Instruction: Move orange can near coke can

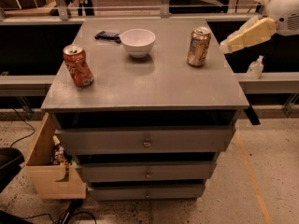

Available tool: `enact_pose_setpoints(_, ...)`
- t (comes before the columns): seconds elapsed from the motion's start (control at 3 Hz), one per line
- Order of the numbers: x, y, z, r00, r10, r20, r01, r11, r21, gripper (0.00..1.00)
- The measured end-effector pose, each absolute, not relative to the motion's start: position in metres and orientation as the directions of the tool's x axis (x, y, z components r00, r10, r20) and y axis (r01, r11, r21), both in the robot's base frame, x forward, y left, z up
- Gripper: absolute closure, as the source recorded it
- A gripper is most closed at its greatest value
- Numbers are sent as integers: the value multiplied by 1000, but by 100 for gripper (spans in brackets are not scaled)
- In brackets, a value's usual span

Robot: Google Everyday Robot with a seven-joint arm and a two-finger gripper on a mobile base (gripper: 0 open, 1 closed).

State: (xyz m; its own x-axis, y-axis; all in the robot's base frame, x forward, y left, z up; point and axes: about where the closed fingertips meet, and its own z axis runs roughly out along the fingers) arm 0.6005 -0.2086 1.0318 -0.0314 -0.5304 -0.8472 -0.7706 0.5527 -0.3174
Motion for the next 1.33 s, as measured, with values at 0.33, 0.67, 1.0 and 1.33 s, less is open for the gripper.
enact_pose_setpoints(0.33, 623, -202, 1034, -18, -418, -908, -771, 585, -253, 0)
enact_pose_setpoints(0.67, 624, -202, 1033, -19, -411, -911, -772, 585, -247, 0)
enact_pose_setpoints(1.0, 627, -189, 1015, -13, -356, -934, -775, 594, -216, 0)
enact_pose_setpoints(1.33, 642, -176, 987, -12, -303, -953, -773, 607, -183, 0)
